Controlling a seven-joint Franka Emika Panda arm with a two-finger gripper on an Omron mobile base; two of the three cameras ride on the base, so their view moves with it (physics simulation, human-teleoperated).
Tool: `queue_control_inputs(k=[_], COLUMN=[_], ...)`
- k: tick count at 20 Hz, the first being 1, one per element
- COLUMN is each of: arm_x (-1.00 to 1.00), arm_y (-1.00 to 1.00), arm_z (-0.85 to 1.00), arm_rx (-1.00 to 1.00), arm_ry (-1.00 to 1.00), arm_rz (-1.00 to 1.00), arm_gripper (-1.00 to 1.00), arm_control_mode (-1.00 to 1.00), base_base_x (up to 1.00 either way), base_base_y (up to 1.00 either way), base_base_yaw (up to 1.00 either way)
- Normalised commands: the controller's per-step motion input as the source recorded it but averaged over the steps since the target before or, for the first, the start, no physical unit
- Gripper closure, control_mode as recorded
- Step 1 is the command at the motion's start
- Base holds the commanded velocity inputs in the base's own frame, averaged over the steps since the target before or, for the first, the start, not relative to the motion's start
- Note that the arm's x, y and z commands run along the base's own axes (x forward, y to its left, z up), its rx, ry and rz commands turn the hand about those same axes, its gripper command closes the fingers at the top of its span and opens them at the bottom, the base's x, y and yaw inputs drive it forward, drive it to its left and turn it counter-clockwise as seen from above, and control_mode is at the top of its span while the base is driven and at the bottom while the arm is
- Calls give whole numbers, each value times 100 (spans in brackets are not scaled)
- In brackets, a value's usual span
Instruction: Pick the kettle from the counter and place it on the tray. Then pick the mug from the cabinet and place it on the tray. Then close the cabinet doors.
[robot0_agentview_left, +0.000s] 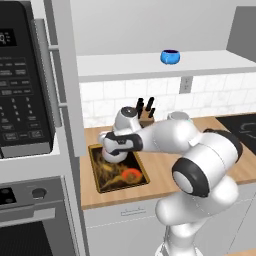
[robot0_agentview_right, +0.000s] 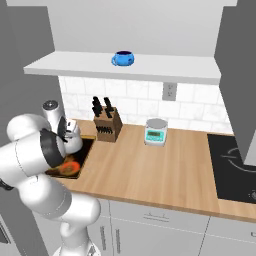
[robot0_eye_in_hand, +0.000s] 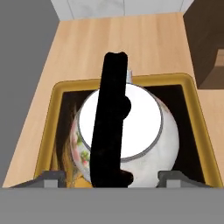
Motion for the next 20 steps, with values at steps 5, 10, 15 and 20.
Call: queue_control_inputs(k=[5,10,15,20], arm_x=[-32,-61,-59,-51], arm_y=[-2,-20,-34,-33], arm_z=[29,39,45,57], arm_rx=[0,0,0,0], arm_ry=[-11,-18,-11,-7], arm_rz=[0,0,0,0], arm_gripper=[-100,-100,-100,-100], arm_control_mode=[-100,-100,-100,-100], base_base_x=[0,0,0,0], base_base_y=[0,0,0,0], base_base_yaw=[0,0,0,0])
